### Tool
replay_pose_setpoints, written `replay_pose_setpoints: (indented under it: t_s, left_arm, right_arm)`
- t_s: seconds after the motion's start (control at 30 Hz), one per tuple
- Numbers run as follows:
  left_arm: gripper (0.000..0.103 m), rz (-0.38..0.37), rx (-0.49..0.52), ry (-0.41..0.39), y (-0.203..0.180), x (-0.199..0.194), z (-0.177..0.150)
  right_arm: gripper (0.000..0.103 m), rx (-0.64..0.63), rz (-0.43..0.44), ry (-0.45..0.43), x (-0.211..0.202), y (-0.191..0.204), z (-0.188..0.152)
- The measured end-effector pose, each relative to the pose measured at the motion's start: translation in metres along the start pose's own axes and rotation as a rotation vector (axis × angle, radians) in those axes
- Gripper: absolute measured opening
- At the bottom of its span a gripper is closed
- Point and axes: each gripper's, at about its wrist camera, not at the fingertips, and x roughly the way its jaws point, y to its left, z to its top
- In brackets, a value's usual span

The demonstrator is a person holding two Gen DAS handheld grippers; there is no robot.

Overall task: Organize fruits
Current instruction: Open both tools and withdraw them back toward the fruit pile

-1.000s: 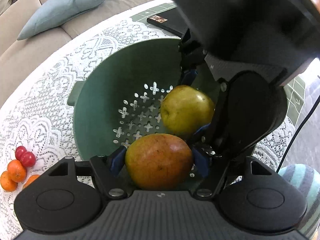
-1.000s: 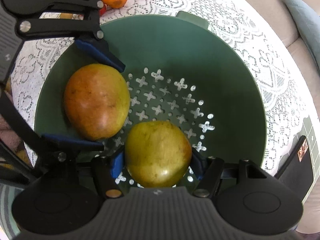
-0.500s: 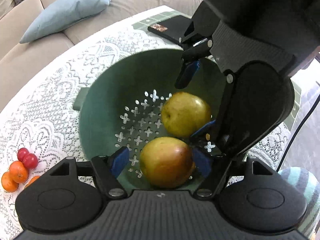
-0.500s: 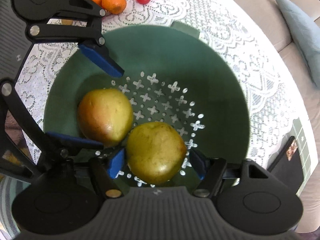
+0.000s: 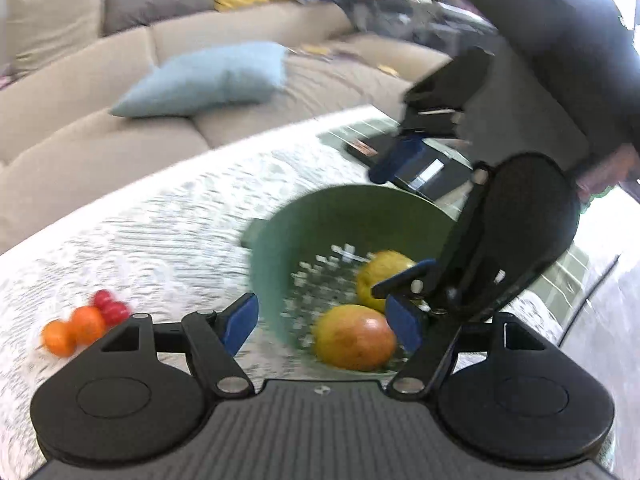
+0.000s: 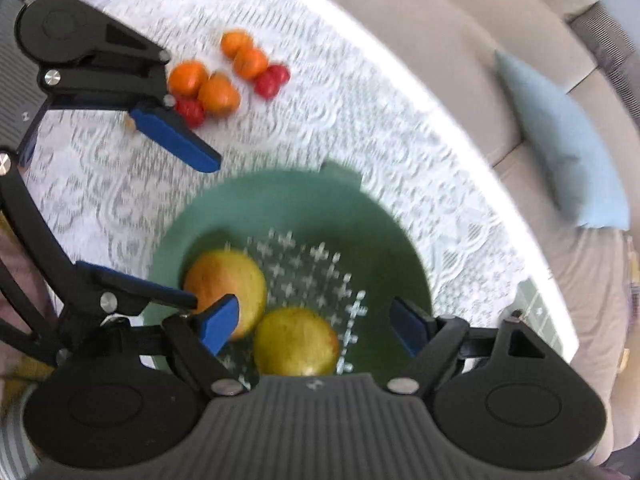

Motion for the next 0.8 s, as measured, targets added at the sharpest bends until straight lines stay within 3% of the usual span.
replay_pose_setpoints:
  t_s: [0.13,0.4,0.57,0.8]
  left_arm:
    - [0.086,0.072,-0.037,-0.070,0.018,-0.028,-0.011]
    - [0.084,0.225,-0.215,-0.139,0.078,-0.056,-0.041]
    - [0.082,0.264,-0.322,-0.143,0.112,-0.060,-0.059]
    - [0.081,0.272,-0.441,-0.128,0.147,-0.063,-0.086]
  right_arm:
    - [0.084,0.053,-0.073,-0.119,-0.018,0.018,0.010]
    - [0.082,0.212,-0.065,-0.349,-0.022,0.063,0.027]
    - [0.078,0.325,-0.040,-0.423,-0.001,0.090,0.046]
    - [0.065,0.452,-0.032,-0.436,0.037,0.116,0.063]
